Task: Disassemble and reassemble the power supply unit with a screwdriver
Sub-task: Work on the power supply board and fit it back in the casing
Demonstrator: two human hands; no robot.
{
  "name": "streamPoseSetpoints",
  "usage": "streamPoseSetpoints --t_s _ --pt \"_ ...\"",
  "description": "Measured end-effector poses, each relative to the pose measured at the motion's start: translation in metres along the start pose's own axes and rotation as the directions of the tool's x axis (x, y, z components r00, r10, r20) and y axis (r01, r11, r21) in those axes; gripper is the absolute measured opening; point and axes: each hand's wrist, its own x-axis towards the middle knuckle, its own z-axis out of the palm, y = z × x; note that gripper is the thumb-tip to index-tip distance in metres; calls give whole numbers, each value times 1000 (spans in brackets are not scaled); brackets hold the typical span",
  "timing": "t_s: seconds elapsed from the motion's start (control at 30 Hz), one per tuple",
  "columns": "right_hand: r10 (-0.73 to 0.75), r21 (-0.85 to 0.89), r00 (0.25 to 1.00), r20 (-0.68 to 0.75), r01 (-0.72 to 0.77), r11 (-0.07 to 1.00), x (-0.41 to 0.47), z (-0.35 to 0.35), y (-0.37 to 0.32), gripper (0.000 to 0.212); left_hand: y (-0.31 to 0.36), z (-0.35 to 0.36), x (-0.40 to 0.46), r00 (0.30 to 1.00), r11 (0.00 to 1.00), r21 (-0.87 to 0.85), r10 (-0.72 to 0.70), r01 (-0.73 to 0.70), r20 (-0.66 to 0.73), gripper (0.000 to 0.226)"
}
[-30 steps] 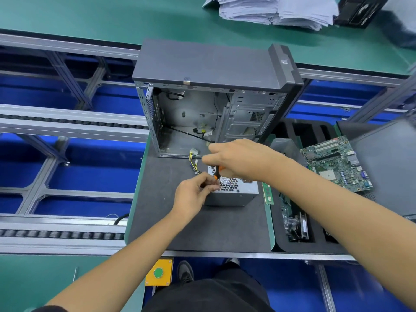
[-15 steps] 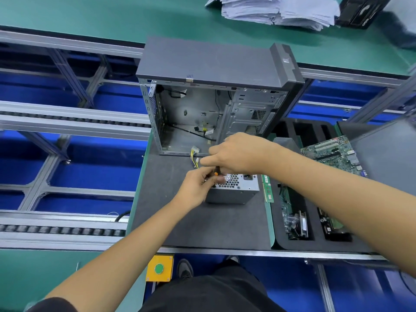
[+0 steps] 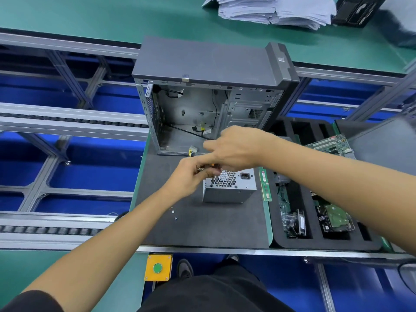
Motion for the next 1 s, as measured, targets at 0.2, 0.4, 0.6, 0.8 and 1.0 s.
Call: streamPoseSetpoints --t_s 0.2,0.4,0.6,0.8,1.0 --pt "-184 -38 983 -1 184 982 3 2 5 14 6 -10 2 986 996 -63 -46 57 160 28" --pt "180 20 984 9 -180 983 6 9 -10 30 -1 17 4 970 984 -91 -166 151 -179 27" --pt "67 47 998 17 -68 997 8 2 -3 29 -3 -5 9 986 982 -100 -153 159 71 18" --pt "-191 -43 979 74 195 980 6 0 9 13 7 -17 18 950 990 -39 -119 136 290 22" --pt "116 32 992 51 -118 993 2 7 -13 12 -6 -3 11 996 997 -20 -77 76 -37 34"
